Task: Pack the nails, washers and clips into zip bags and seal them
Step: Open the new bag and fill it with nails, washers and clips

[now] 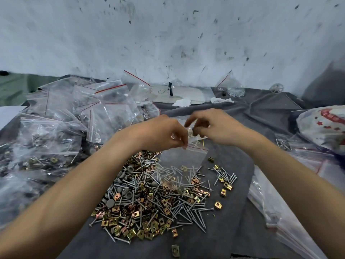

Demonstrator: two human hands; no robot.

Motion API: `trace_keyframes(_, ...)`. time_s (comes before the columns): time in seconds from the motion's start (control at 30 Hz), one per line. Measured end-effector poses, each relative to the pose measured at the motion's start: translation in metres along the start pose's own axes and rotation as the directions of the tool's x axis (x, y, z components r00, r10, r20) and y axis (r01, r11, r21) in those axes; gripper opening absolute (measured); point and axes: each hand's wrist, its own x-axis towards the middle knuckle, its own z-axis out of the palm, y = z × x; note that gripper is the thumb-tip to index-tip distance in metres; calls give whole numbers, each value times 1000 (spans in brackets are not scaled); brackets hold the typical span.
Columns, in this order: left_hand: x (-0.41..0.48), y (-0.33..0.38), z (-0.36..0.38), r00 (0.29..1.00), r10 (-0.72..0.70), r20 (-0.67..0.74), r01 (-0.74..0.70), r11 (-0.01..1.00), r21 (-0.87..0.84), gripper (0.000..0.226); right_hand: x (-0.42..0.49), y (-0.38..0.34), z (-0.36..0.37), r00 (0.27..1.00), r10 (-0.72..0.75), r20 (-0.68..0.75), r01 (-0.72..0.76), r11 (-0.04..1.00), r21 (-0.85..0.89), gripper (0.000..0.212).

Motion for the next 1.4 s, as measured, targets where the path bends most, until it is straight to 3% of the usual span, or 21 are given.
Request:
trace_keyframes(0.1,-1,-2,1,998,28,-59,-29,999,-32,11,-11,-12,-1,998,-16,-57,27,982,187,20)
trace_keyframes(0.23,-5,-2,0,994,57,-89,-61,997,-45,8,-14,-18,4,999,-29,15,29,999,36,15)
trace_keyframes(0.33,-9,-1,1,991,52,-126,-59,997,-52,8,-16,-16,8,999,-36,-2,36,997,63,6)
trace_keyframes(0.4,-11,0,2,988,39,-148,-46,998,-44,8,-19,-11,11,994,-34,-106,51,987,155,5)
trace_keyframes(0.47,-14,0,2,986,25,-163,-34,998,-49,7,-22,-1,15,948,55,-313,73,920,384,5)
trace_keyframes(0.53,-17,-2,4,984,0,-178,-12,998,-63,7,-25,16,25,846,230,-481,83,834,545,12)
trace_keyframes(0.6,-22,-5,6,978,-27,-205,13,998,-69,7,-29,40,45,789,401,-465,-74,814,576,14)
trace_keyframes(0.7,-26,-8,8,964,-58,-259,40,997,-73,8,-41,66,93,867,473,-156,-402,851,339,8)
trace_keyframes(0.77,-27,-9,9,955,-82,-284,58,994,-93,7,-50,71,121,899,435,-46,-427,895,130,10)
trace_keyframes(1.03,-30,-11,11,942,-127,-312,82,985,-153,6,-52,60,126,955,288,-77,-290,957,-18,13)
trace_keyframes(1.17,-31,-11,12,939,-132,-317,84,983,-161,6,-51,60,130,943,329,-46,-331,941,-70,19)
trace_keyframes(1.4,-31,-13,14,935,-127,-332,70,981,-179,5,-51,52,136,964,226,-138,-261,902,-345,21)
